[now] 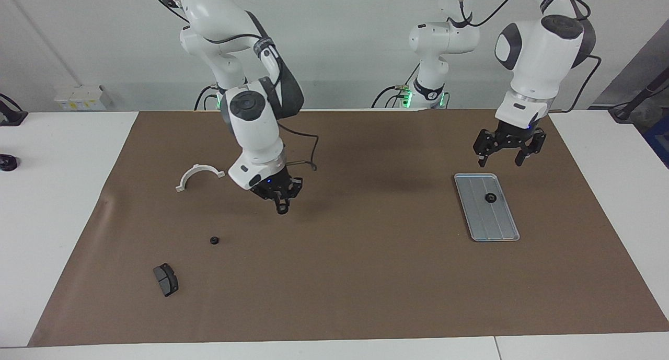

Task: Pick bearing gear from pile to tray
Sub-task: 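Place the gear on the tray while the right gripper brings another gear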

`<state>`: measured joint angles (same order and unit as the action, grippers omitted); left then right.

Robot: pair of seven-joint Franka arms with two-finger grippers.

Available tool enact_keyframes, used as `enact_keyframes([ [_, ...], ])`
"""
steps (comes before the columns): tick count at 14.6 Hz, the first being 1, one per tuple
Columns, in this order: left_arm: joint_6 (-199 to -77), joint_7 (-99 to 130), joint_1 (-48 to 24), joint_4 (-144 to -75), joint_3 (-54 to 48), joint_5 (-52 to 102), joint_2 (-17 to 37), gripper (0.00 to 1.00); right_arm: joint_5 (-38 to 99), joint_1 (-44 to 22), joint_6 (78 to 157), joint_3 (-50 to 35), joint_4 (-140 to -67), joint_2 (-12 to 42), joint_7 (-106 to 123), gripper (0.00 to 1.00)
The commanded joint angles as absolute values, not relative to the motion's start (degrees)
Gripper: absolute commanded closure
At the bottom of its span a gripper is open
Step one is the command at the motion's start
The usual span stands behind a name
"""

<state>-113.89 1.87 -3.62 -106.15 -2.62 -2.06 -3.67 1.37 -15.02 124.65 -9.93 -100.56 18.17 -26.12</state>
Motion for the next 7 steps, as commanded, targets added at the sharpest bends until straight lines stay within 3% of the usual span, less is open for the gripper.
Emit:
enact_keyframes([
  [1, -106.37, 0.70, -4.40, -96.45, -1.76, -1.14, -0.27, 0.00, 3.77, -18.62, 125.59, -9.84, -97.83, 19.86, -31.80, 1.00],
  [4, -100.03, 0.62, -3.87, -89.31, -1.76, -1.06, 2.72, 0.00, 5.01, -23.62, 128.84, -9.76, -97.73, 21.09, -35.32, 1.00],
  [7, -99.06, 0.62, -4.04, -89.90, -1.50, -0.18, 1.85, 0.00, 4.13, -28.55, 131.75, -9.67, -94.94, 26.26, -40.24, 1.00],
])
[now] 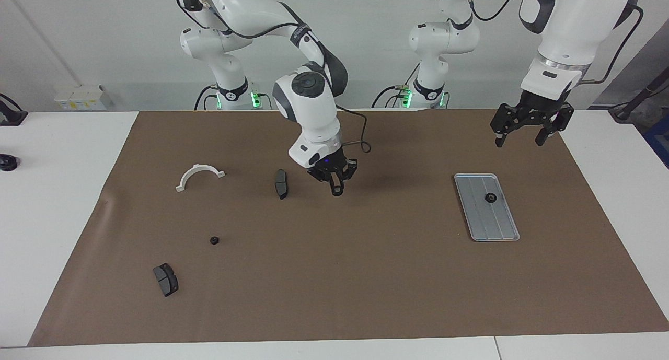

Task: Pick bearing gear from pile to tray
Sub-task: 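Place the gear on the tray while the right gripper brings another gear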

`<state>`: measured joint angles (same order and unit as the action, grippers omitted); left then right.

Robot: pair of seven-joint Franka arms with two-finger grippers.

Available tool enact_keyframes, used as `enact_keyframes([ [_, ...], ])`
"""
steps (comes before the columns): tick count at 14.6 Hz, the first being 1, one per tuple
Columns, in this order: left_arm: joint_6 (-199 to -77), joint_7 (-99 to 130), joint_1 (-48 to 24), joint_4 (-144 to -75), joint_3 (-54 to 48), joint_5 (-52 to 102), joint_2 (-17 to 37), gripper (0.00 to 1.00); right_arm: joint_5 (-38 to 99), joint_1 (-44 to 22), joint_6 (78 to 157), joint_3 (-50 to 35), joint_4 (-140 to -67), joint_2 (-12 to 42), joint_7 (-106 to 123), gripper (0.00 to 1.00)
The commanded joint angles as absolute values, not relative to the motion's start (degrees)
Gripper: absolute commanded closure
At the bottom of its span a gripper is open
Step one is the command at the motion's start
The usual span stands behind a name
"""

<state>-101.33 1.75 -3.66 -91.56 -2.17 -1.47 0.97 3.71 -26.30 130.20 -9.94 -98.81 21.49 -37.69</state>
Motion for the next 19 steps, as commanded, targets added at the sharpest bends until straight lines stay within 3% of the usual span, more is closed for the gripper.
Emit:
enact_keyframes([
  [1, -99.23, 1.05, -4.22, -90.96, -1.49, -0.18, 1.15, 0.00, 3.61, -29.52, 131.84, -9.58, -92.83, 28.63, -41.30, 1.00],
  [4, -98.79, 2.11, -4.48, -94.21, -1.49, -0.18, -0.78, 0.00, 1.67, -30.06, 135.52, -9.67, -91.32, 32.42, -42.36, 1.00],
  [7, -98.88, 2.37, -4.13, -94.92, -1.49, -0.18, -1.14, 0.00, 0.62, -29.45, 135.00, -9.58, -91.84, 32.70, -42.36, 1.00],
  [8, -99.22, 2.29, -4.22, -94.92, -1.49, -0.18, -1.14, 0.00, 0.53, -29.36, 134.83, -9.58, -92.19, 32.61, -42.36, 0.86],
  [9, -99.05, 2.20, -4.13, -94.92, -1.49, -0.18, -1.14, 0.00, 0.61, -29.27, 134.48, -9.58, -92.20, 32.61, -42.36, 0.58],
  [11, -99.58, 1.67, -4.39, -95.71, -1.49, -0.18, -1.32, 0.00, 0.70, -29.18, 134.21, -9.58, -91.76, 32.61, -42.54, 0.41],
  [14, -102.38, 2.11, -4.22, -96.85, -1.49, -0.18, -1.67, 0.00, 1.40, -28.05, 134.12, -9.32, -91.23, 32.17, -42.28, 0.29],
  [19, -106.34, 3.33, -7.28, -97.91, -1.76, -0.18, 0.52, 0.00, 0.53, -17.69, 122.72, -9.49, -89.57, 27.43, -30.27, 0.31],
])
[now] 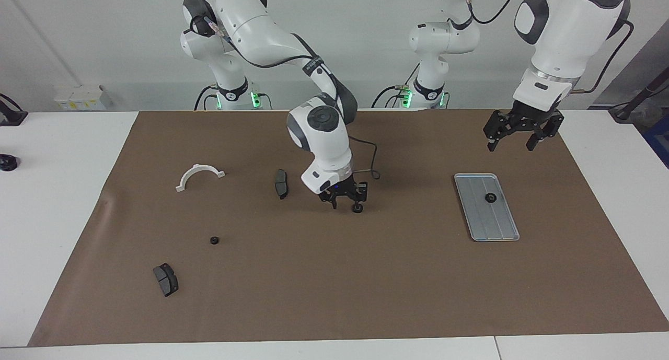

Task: Pick bearing gear from pile to tray
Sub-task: 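Place the gear on the tray while the right gripper brings another gear, then grasp the second gear with the left gripper while the right gripper grasps another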

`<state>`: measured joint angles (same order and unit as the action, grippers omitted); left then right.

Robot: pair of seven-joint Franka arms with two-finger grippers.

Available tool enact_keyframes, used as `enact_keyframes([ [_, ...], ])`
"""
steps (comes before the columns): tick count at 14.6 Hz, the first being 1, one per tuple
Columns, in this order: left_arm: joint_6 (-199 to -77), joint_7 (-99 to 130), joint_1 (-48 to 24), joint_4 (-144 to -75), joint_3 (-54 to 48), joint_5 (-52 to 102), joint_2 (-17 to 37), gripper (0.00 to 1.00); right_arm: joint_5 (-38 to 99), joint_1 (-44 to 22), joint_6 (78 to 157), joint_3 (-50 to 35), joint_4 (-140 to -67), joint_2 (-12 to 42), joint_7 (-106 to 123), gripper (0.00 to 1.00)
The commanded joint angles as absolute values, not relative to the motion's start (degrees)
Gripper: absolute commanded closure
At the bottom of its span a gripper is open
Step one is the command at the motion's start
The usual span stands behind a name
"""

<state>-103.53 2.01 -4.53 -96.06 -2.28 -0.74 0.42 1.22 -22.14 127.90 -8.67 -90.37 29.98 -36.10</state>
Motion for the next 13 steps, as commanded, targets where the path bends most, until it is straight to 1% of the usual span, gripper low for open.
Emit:
enact_keyframes([
  [1, -108.00, 5.60, -8.69, -98.78, -1.76, -0.18, 1.22, 0.00, 0.27, -15.75, 120.61, -9.32, -88.86, 27.07, -27.19, 0.32],
  [3, -111.69, 9.82, -12.29, -99.93, -1.67, -0.26, 3.07, 0.00, -3.66, -11.45, 119.01, -9.23, -88.33, 27.07, -20.68, 0.32],
  [5, -116.43, 14.74, -16.50, -100.54, -1.58, -0.61, 6.31, 0.00, -7.28, -7.05, 118.83, -9.40, -88.33, 27.07, -17.42, 0.34],
  [7, -121.26, 18.18, -20.02, -101.94, -1.58, -0.79, 9.13, 0.00, -7.47, -3.27, 118.83, -9.40, -88.50, 27.16, -12.68, 0.36],
  [9, -126.19, 21.43, -22.66, -104.93, -1.49, -0.88, 9.58, 0.00, -7.38, 0.60, 119.09, -9.40, -89.12, 27.25, -8.20, 0.38],
  [10, -128.04, 23.45, -24.68, -105.03, -1.49, -1.31, 11.49, 0.00, -7.30, 2.27, 119.00, -9.40, -89.30, 27.25, -6.17, 0.38],
  [11, -129.88, 26.86, -26.44, -103.99, -1.41, -3.15, 15.25, 0.00, -7.29, 3.59, 119.26, -9.40, -89.82, 27.25, -4.33, 0.40],
  [13, -135.50, 31.27, -28.20, -103.71, -1.58, -5.36, 19.06, 0.00, -7.21, 6.05, 120.40, -9.49, -91.22, 27.42, -1.07, 0.41],
])
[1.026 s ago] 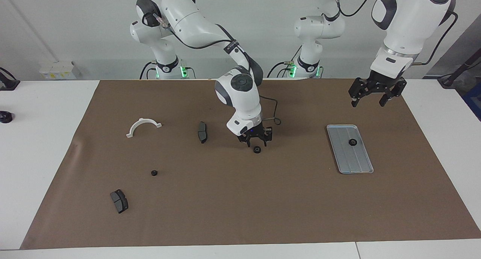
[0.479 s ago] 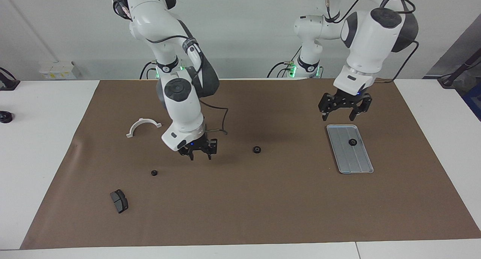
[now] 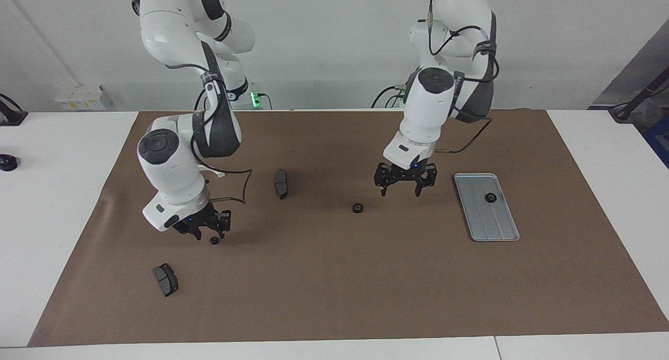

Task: Pick bearing gear from pile to tray
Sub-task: 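Grasp the second gear with the left gripper while the right gripper grasps another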

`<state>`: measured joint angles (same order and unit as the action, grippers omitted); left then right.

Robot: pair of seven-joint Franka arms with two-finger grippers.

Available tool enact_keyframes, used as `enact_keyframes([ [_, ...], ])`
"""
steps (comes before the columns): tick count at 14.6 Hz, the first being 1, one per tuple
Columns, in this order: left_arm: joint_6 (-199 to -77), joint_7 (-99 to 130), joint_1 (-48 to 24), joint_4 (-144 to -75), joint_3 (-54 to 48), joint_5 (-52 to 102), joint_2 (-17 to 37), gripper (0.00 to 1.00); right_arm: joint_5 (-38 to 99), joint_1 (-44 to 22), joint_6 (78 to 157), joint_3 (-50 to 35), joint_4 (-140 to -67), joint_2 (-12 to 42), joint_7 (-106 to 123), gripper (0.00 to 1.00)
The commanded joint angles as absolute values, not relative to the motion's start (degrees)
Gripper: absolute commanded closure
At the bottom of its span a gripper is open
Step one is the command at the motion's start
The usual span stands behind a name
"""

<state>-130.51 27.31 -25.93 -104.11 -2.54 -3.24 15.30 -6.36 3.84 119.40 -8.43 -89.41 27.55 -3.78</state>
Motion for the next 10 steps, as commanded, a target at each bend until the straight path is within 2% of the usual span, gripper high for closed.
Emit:
enact_keyframes([
  [1, -137.09, 31.81, -29.60, -103.80, -1.58, -5.27, 20.81, 0.00, -7.21, 6.93, 121.19, -9.49, -91.75, 27.86, 0.42, 0.41],
  [6, -139.48, 32.17, -31.72, -104.59, -1.58, -5.36, 24.95, 0.00, -6.15, 7.56, 122.69, -9.49, -94.39, 29.27, 1.50, 0.46],
  [9, -139.48, 32.25, -32.95, -106.42, -1.67, -5.36, 24.52, 0.00, -5.36, 6.60, 123.48, -9.58, -94.57, 29.53, 0.79, 0.46],
  [10, -139.48, 32.34, -33.74, -107.22, -1.67, -5.36, 24.26, 0.10, -5.36, 6.50, 123.92, -9.58, -94.92, 29.71, 0.70, 0.46],
])
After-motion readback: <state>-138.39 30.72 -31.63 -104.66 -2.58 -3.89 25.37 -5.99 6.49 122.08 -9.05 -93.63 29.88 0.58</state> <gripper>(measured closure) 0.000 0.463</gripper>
